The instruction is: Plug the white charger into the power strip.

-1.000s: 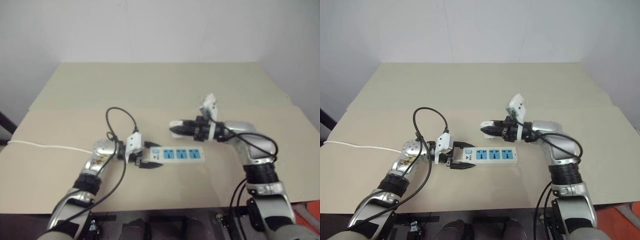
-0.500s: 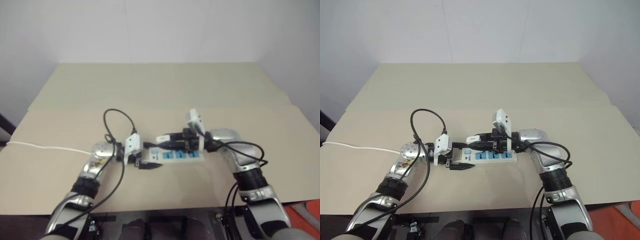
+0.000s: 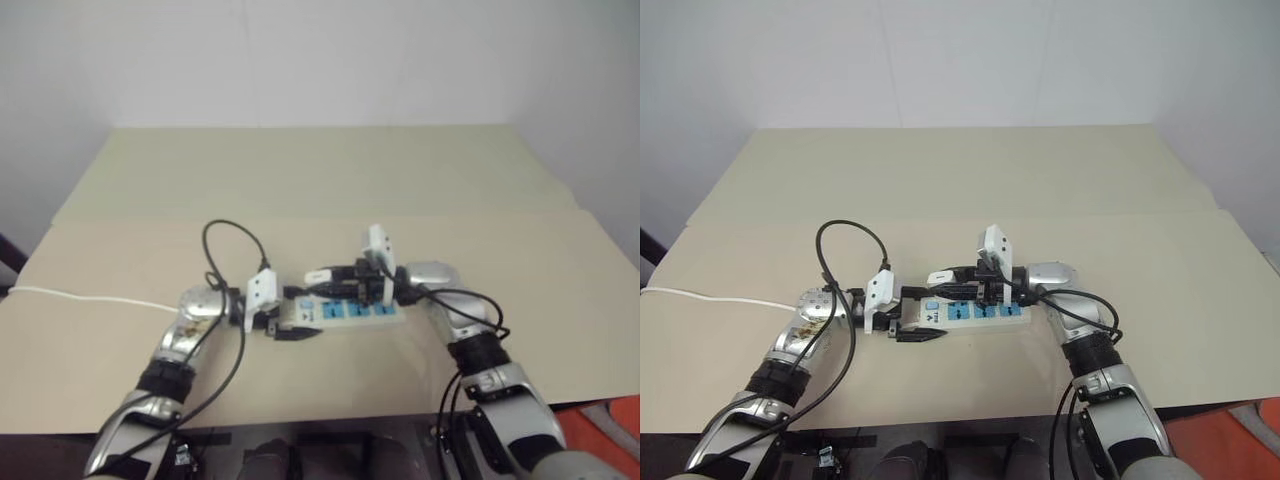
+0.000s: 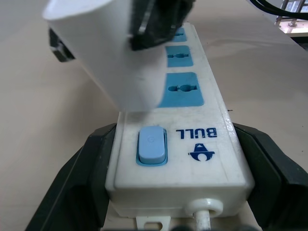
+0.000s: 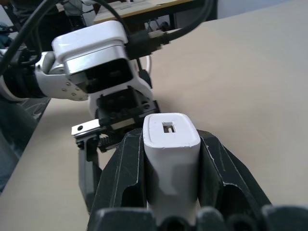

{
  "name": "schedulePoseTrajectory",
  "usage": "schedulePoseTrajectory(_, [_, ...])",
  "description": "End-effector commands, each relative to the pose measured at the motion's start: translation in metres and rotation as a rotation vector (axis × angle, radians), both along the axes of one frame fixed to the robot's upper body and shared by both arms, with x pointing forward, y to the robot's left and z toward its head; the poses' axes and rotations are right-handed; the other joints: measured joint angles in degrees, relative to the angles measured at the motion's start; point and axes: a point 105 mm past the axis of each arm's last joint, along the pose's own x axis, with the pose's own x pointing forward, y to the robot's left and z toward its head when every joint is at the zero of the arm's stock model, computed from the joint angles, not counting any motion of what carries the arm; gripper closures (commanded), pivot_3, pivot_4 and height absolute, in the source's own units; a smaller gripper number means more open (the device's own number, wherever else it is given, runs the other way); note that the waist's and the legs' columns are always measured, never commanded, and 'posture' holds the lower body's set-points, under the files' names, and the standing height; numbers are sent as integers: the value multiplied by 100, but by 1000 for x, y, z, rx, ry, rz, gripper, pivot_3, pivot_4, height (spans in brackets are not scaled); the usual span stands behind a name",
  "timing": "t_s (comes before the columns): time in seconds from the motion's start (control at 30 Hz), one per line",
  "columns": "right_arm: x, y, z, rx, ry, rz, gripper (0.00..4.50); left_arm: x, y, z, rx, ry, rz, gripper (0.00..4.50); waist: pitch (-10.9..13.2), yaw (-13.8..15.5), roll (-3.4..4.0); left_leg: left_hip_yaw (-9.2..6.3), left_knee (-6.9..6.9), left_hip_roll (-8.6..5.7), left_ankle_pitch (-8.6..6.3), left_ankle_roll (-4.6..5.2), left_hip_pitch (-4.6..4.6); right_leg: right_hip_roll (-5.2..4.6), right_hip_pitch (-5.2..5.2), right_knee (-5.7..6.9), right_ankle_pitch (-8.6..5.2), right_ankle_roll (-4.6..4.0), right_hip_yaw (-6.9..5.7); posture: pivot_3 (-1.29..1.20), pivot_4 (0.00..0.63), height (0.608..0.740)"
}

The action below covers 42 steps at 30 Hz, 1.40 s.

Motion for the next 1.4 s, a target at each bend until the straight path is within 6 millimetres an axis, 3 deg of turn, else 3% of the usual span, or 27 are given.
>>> schedulePoseTrajectory(0.03, [2, -8, -3, -24, -11, -15, 3390, -8, 3, -13, 54, 43, -20, 1213, -1, -5, 0, 0, -2, 0, 0, 0, 1, 0, -1, 0, 0, 0, 0, 0, 150, 740])
schedulePoseTrajectory(0.3, [-4, -14, -9, -43, 6, 12, 3390, -6, 5, -12, 60, 38, -14, 1213, -3, -11, 0, 2, -5, 1, 1, -2, 4, 0, 1, 0, 0, -1, 0, 0, 150, 740])
schedulePoseTrajectory(1.07, [-3, 2, -9, -10, -20, 27, 3390, -7, 8, -12, 64, 40, -11, 1213, -10, -86, 2, 3, -7, 3, 1, -2, 16, 0, 9, 1, 0, -2, 2, 0, 150, 740])
schedulePoseTrajectory(1.4, [-3, -17, -19, -62, -62, 24, 3390, -8, 10, -11, 67, 41, -7, 1213, -10, -77, 2, 3, -10, 4, 0, -3, 17, 0, 9, -1, 0, -2, 2, 0, 150, 740])
